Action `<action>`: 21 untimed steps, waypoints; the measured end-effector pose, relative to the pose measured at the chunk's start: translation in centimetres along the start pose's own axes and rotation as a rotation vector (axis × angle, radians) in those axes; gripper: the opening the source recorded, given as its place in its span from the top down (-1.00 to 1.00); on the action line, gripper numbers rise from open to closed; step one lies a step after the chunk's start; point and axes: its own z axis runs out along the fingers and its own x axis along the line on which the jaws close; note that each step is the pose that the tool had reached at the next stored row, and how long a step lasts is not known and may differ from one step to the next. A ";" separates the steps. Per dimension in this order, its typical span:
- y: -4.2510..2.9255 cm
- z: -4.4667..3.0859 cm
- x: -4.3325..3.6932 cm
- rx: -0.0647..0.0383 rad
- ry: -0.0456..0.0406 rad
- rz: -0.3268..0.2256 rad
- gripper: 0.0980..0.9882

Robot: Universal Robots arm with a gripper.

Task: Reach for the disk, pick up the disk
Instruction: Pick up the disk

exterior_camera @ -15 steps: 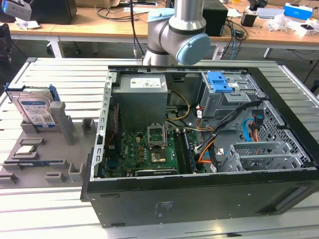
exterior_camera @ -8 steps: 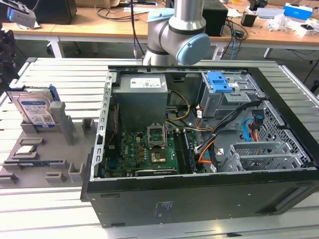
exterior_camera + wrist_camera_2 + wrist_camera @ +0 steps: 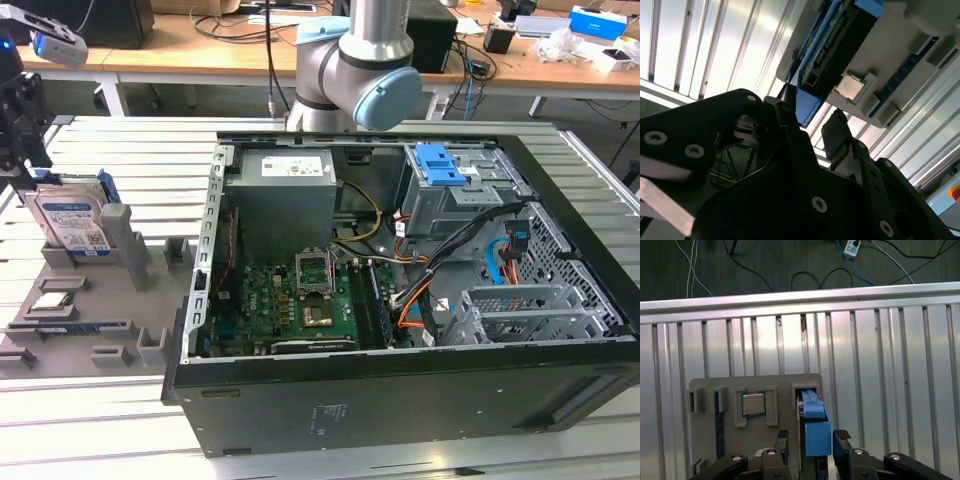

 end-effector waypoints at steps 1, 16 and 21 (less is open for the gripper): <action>-0.10 0.19 -0.04 0.000 0.0004 -0.001 0.14; -0.22 3.68 -0.72 0.000 0.0028 -0.043 0.14; -0.26 4.75 -0.72 0.000 0.0033 -0.052 0.14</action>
